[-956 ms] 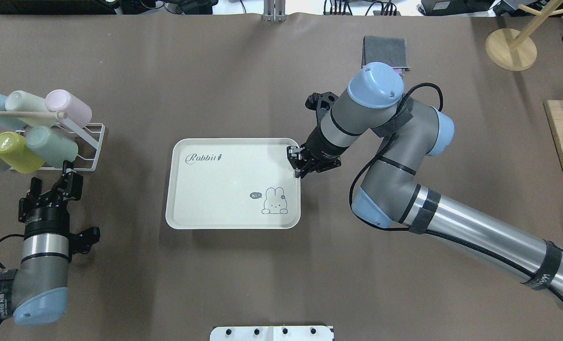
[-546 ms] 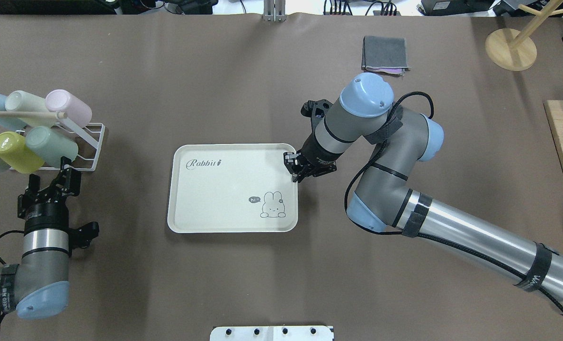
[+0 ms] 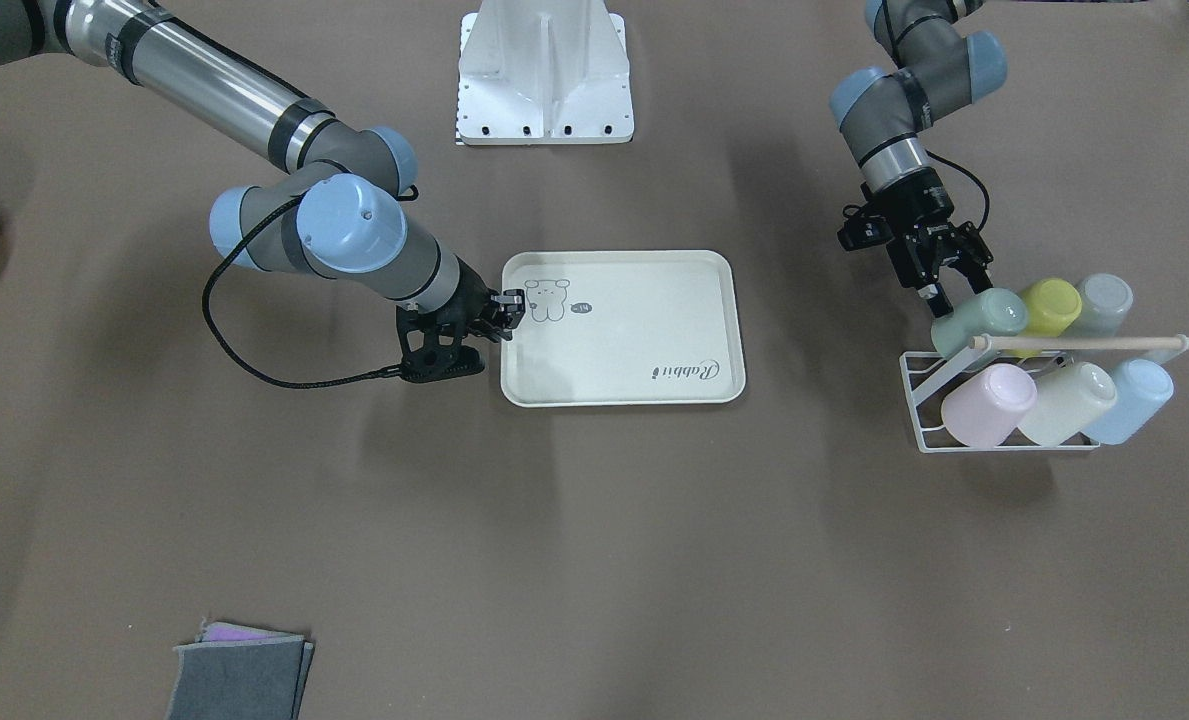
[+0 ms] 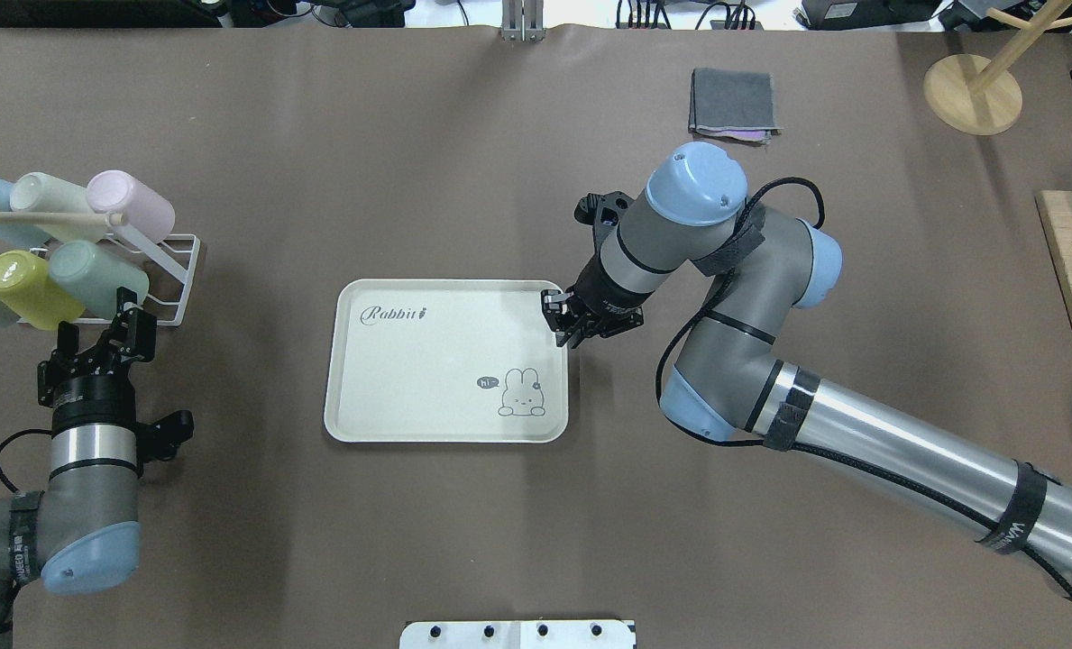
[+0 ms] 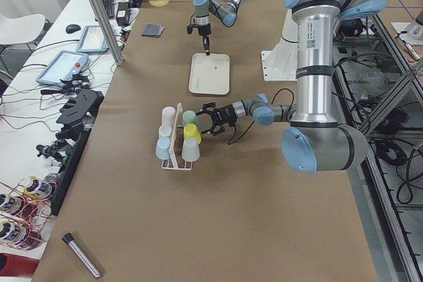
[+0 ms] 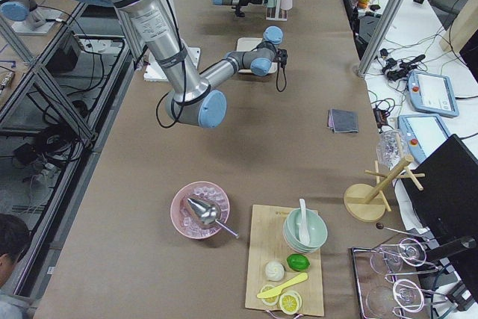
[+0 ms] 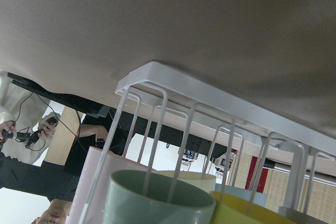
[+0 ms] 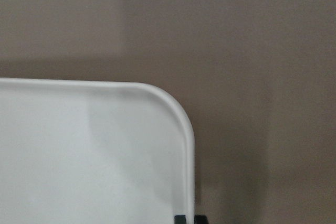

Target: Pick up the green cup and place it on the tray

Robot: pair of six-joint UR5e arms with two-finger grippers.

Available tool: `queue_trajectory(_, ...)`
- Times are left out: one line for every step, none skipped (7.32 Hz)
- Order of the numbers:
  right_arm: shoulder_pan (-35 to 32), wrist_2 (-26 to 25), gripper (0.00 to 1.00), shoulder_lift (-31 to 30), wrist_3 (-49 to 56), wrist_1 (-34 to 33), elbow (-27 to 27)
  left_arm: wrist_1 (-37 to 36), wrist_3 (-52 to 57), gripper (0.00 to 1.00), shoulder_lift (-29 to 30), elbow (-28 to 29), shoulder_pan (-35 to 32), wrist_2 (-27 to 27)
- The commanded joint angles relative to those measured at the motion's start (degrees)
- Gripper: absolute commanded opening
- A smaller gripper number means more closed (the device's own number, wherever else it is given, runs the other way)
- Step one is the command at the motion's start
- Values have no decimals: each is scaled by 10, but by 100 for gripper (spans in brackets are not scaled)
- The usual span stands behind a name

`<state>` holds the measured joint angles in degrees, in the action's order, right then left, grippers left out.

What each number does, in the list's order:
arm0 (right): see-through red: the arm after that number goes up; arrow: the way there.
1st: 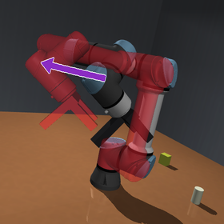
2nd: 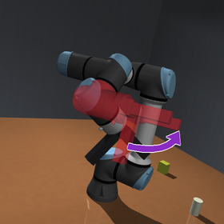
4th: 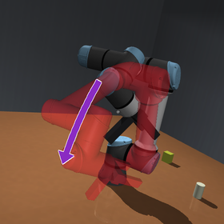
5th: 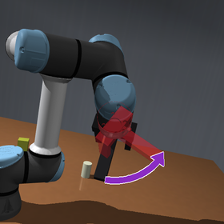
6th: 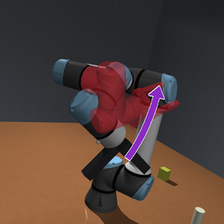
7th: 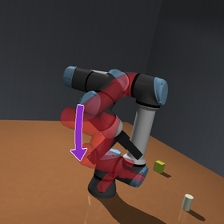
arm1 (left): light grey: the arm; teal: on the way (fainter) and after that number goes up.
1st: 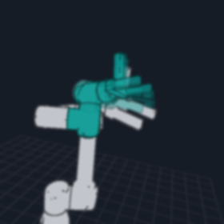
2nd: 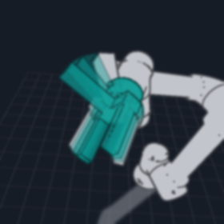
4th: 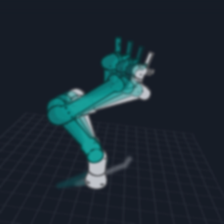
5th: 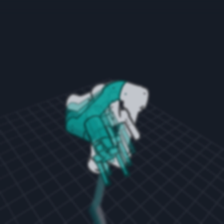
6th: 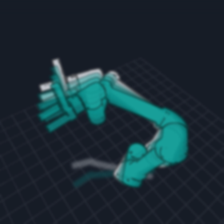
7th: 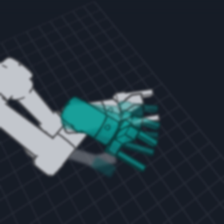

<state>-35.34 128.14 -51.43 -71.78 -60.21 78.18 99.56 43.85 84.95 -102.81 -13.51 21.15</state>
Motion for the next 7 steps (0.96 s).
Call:
queue_trajectory(0, 0, 99, 4, -2, 1, 1, 0, 16, 97, 19, 8, -8, 4)
queue_trajectory(-6, 1, 99, 3, -3, 1, 7, 1, 21, 97, 21, 9, -15, 7)
queue_trajectory(-26, 5, 98, -12, -1, 3, 17, 0, 25, 97, 21, 9, -19, 7)
queue_trajectory(-43, 10, 98, -65, 9, 10, 55, 0, 46, 97, 21, 9, -22, 7)
queue_trajectory(-80, 18, 98, -107, 53, 19, 84, 1, 70, 97, 21, 8, -25, 7)
queue_trajectory(-122, 53, 98, -133, 106, 19, 100, 0, 73, 97, 23, 10, -27, 6)
queue_trajectory(-150, 59, 98, -155, 145, 20, 110, 0, 75, 97, 27, 10, -27, 6)
